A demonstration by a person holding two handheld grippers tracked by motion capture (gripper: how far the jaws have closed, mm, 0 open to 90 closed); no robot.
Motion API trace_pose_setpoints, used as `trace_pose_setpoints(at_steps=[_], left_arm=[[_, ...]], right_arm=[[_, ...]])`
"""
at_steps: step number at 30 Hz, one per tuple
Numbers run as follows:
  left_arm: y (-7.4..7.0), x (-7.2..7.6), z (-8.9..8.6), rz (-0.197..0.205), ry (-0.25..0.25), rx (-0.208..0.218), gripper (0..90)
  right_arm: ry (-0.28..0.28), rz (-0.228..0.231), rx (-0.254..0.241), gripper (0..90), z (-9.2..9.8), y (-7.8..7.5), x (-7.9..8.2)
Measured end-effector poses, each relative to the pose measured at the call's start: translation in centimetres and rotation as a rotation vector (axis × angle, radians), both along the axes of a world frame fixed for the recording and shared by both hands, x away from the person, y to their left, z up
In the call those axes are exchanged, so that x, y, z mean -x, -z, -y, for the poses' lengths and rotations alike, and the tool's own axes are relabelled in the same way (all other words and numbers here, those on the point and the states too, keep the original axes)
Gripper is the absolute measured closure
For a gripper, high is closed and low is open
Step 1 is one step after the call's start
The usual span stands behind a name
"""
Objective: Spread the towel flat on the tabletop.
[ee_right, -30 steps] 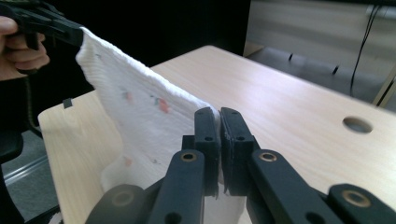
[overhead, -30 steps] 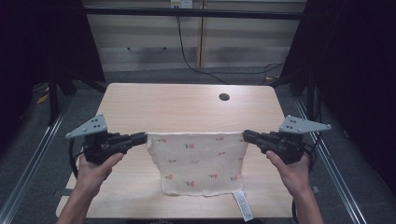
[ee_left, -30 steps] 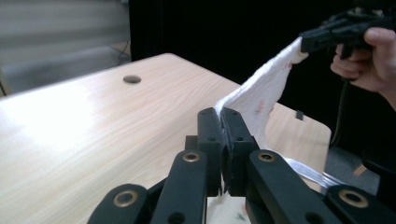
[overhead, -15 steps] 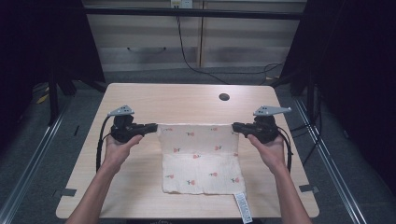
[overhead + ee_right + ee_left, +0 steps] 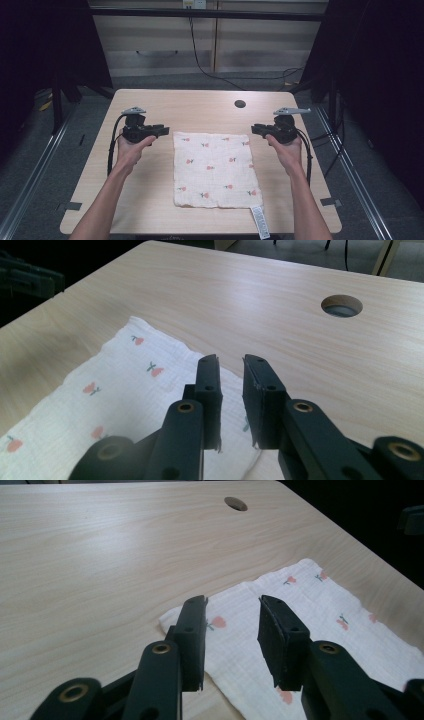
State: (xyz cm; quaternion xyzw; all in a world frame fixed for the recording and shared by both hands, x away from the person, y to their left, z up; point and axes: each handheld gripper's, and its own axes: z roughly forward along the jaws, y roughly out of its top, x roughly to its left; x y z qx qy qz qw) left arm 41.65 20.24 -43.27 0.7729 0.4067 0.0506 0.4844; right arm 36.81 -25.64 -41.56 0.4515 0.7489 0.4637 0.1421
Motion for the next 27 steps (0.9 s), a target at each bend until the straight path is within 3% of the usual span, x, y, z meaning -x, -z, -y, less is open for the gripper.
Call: trace_pose_setpoints(at_steps=[3,7,8,9,11,12,13,18,23,25,27], left_arm=[[0.0,0.8,-0.3,0.002,0.021,0.001,62.3],[0.3,2.8,-0.4,-0.001,0.073,0.016,61.5],[0.3,2.8,-0.4,-0.001,0.073,0.016,61.5],[0.5,3.8,-0.3,0.003,0.093,0.01,61.9],[0.6,4.4,-0.2,0.01,0.112,0.005,62.3],[0.9,5.5,0.0,0.009,0.127,-0.007,62.3],[0.9,5.5,0.0,0.009,0.127,-0.007,62.3],[1.7,8.6,0.8,0.01,0.204,-0.036,61.7],[3.2,10.8,1.5,-0.029,0.261,-0.064,61.8],[3.6,11.2,1.7,-0.04,0.277,-0.067,62.3],[4.8,12.4,2.6,-0.065,0.32,-0.102,62.9]], right_arm=[[-0.014,0.001,-0.001,72.1,-0.1,-0.4,0.5],[-0.057,0.014,0.035,63.8,-0.3,-1.3,2.4],[-0.064,0.015,0.041,61.9,-0.3,-1.3,2.8],[-0.073,0.011,0.043,60.9,-0.3,-1.3,3.2],[-0.082,0.008,0.051,58.7,-0.3,-0.9,4.2],[-0.087,0.002,0.051,58.6,-0.2,-0.6,4.7],[-0.087,0.002,0.051,58.6,-0.2,-0.6,4.7],[-0.108,-0.026,0.066,64.7,0.0,1.5,7.7],[-0.143,-0.042,0.061,69.3,-0.3,2.6,10.1],[-0.161,-0.052,0.054,75.6,-0.5,3.1,10.9],[-0.178,-0.07,0.047,77.4,-0.9,3.9,11.5]])
